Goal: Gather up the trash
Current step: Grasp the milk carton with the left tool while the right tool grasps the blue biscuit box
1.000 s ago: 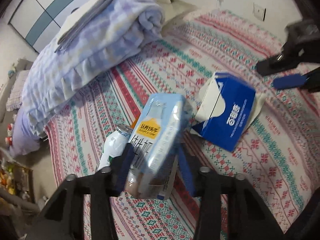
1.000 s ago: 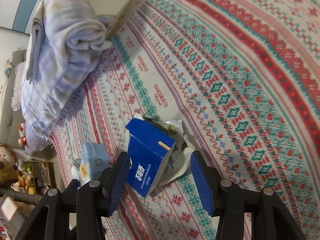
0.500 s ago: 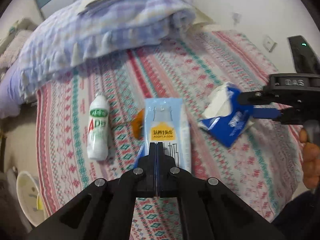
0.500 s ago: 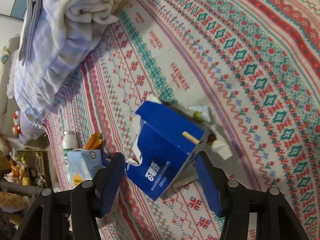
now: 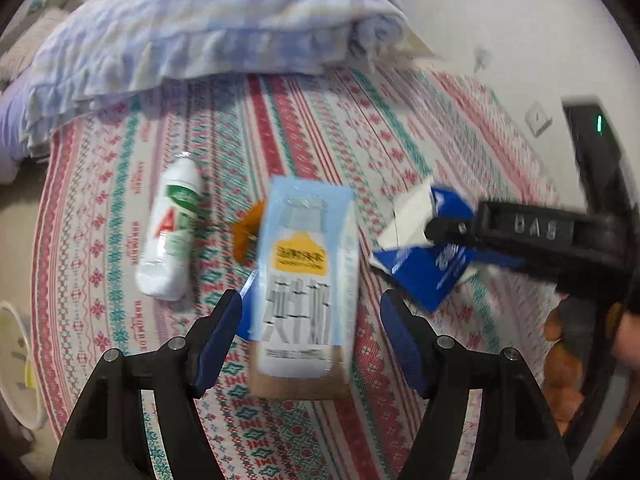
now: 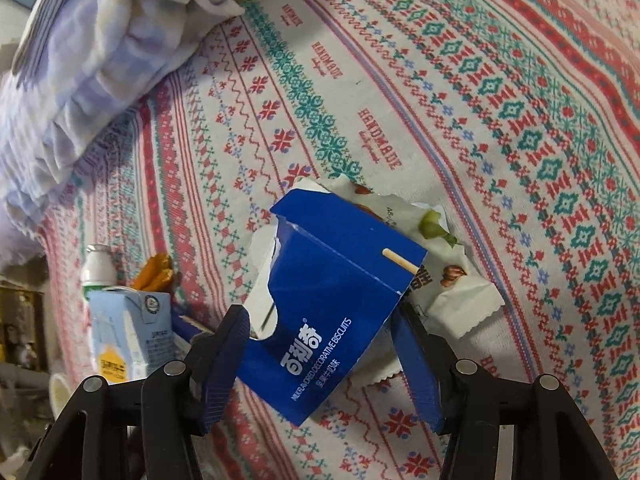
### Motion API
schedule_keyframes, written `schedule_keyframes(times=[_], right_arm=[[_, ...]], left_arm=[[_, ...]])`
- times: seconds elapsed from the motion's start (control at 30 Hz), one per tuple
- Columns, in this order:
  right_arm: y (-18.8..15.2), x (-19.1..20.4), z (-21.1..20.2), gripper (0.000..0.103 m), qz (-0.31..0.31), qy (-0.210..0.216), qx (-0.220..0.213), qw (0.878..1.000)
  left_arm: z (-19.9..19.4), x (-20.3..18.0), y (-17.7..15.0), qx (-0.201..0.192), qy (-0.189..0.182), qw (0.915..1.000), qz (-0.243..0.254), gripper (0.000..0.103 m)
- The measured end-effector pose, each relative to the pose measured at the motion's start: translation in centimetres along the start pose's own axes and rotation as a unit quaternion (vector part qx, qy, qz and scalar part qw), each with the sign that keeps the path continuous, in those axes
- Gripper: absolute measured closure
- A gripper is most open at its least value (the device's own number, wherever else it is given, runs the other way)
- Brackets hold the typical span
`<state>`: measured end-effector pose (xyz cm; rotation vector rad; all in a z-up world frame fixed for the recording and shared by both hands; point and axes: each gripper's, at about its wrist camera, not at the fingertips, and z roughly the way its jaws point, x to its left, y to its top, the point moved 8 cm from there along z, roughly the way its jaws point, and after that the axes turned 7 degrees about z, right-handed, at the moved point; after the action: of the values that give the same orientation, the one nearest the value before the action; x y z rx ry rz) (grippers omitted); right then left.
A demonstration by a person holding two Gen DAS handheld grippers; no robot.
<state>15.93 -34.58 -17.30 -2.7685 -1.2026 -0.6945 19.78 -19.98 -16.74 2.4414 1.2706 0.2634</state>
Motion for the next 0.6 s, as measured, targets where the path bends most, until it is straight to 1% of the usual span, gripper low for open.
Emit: schedule_keyframes(times=[0.03,0.07,0.1,0.17,0.2,0.23,0.33,0.43,0.53,0.6], right_arm=[[0.0,0.1,0.0,0.039,-0.005,-0.004,-0.003,1.000],[0.1,0.3,0.1,0.039,-0.010,-0.006,-0.005,1.000],[0.1,0.4,0.2,0.040,-0.014,-0.008,-0.006,1.000],[0.2,0.5,0.1,0.056,-0.026,-0.016,-0.013,0.999],[0.2,0.6,0.0,0.056,-0.031,-0.018,-0.015,0.999],[0.3,0.7,-0.1,0.059,-0.037,-0.015,-0.016,0.999],[0.1,0.9,-0.8,0.062,-0.045,-0.008,-0.018,0.999],[0.1,1.5,-2.5,0.063,-0.064,0.001,-0.039,0.997],[0.5,2.3,-4.8,0.063,-0.085,0.014,-0.070,0.994],[0.8,2.4,-5.9,0.063,-0.087,0.021,-0.084,0.992]], left_arm=[[0.4,-0.2,-0.2,0.006,0.020,0.9997,0.009,0.037],[0.6,0.0,-0.4,0.010,0.035,0.9993,0.011,0.047],[0.6,0.1,-0.5,0.008,0.041,0.9991,0.009,0.046],[0.0,0.2,-0.6,-0.009,0.025,0.9996,-0.001,0.047],[-0.4,0.3,-0.7,-0.014,0.017,0.9997,-0.009,0.047],[-0.9,0.7,-0.9,-0.018,0.012,0.9996,-0.020,0.047],[-2.0,1.6,-1.3,-0.028,-0.009,0.9986,-0.044,0.047],[-3.6,2.7,-2.0,-0.041,-0.032,0.9963,-0.068,0.047],[-5.6,4.6,-3.0,-0.055,-0.038,0.9938,-0.089,0.047],[-7.0,6.4,-4.0,-0.063,-0.038,0.9915,-0.107,0.047]])
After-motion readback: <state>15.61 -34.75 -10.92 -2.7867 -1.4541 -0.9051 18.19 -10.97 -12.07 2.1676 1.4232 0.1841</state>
